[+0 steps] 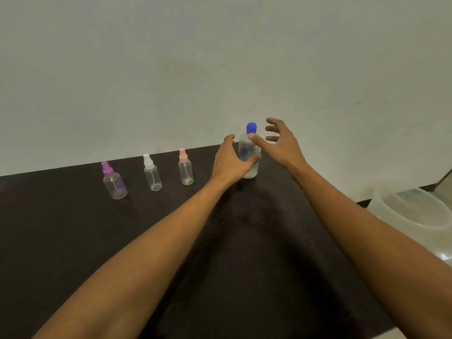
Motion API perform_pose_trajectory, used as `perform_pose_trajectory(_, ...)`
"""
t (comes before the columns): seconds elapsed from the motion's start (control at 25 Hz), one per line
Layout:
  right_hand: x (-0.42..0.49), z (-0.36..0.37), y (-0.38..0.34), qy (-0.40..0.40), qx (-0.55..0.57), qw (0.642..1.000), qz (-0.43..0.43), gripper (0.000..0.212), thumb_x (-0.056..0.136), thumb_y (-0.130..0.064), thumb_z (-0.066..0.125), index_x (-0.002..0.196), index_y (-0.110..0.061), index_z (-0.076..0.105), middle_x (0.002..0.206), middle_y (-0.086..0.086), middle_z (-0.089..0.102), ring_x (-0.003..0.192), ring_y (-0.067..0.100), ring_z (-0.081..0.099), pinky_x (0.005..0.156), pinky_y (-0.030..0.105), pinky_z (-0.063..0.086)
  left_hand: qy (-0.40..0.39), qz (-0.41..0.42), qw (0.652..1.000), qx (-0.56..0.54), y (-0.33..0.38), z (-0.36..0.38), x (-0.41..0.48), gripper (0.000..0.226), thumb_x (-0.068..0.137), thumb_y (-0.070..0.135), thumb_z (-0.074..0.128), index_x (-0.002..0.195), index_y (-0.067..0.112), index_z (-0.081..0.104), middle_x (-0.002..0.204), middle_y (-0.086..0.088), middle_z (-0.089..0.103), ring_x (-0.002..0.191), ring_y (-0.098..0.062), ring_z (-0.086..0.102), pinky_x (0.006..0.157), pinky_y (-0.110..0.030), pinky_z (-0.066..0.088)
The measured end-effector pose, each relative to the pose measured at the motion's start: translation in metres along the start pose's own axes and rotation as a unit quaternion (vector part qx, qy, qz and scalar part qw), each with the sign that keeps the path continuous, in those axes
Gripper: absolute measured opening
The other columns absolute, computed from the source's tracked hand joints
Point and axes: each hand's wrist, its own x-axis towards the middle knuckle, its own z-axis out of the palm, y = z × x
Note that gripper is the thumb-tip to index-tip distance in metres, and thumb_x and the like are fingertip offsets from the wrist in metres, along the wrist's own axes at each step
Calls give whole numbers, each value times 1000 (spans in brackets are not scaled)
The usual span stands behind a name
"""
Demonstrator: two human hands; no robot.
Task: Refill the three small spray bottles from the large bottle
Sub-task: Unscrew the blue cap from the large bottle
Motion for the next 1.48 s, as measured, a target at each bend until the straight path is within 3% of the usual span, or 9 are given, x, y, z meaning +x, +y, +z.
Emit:
perform_pose_trajectory(0.12,5,7,10,-34,-34,999,0,81,85,-51,83,152,-22,48,148,2,58,118,17,65,99,35,57,-17,10,1000,-20,-5,9,6,89,83,52,83,153,20,38,149,-2,55,132,-22,58,100,-31,50)
perform_pose_trajectory(0.24,5,14,21,-46,-54,997,-26,72,85,-44,85,146,-19,56,140,0,65,112,14,66,96,28,57,-7,11,999,-29,-10,15,6,72,87,39,83,144,19,46,138,0,63,122,-18,62,90,-24,47)
perform_pose_trajectory(0.4,6,16,22,-42,-47,997,-34,66,86,-39,85,143,-18,58,133,-2,67,108,8,62,81,7,46,11,20,999,-30,-13,17,7,61,90,32,81,141,18,49,131,-2,66,118,-19,65,95,-32,55)
perform_pose_trajectory(0.6,3,11,14,-36,-56,997,-44,68,85,-41,85,144,-17,59,136,1,68,109,8,61,81,3,43,11,19,999,-26,-6,10,3,60,91,28,81,141,17,49,133,-2,66,120,-21,64,102,-40,56)
perform_pose_trajectory(0.92,-38,-12,-44,-30,-19,996,-81,70,84,-45,86,144,-21,60,135,0,69,104,8,66,78,5,48,41,52,997,-35,36,-38,-49,65,91,32,81,144,18,46,142,-4,62,125,-22,63,99,-28,50)
perform_pose_trajectory(1.04,-66,-19,-72,-37,1,995,-95,71,83,-45,86,144,-21,60,134,-2,69,105,10,67,81,9,50,59,63,995,-39,48,-62,-84,66,90,37,80,144,20,46,143,-2,61,127,-21,62,105,-34,51)
perform_pose_trajectory(1.16,-98,-22,-100,-55,11,992,-110,70,81,-46,87,142,-24,61,128,-7,69,100,7,68,81,10,50,69,69,994,-42,57,-88,-126,66,89,40,81,143,21,48,138,2,63,121,-14,62,104,-33,54)
perform_pose_trajectory(1.32,-143,-22,-130,-77,22,989,-127,66,78,-49,88,136,-27,65,114,-18,69,91,-6,68,75,5,49,83,81,993,-22,60,-122,-180,62,88,41,82,140,26,53,126,14,64,110,-2,61,96,-21,55)
perform_pose_trajectory(1.48,-181,-16,-152,-105,48,984,-140,64,75,-50,89,132,-29,67,106,-27,67,92,-12,69,74,4,52,102,81,991,-17,57,-150,-225,67,85,43,83,143,30,54,126,15,68,113,-2,65,97,-20,56)
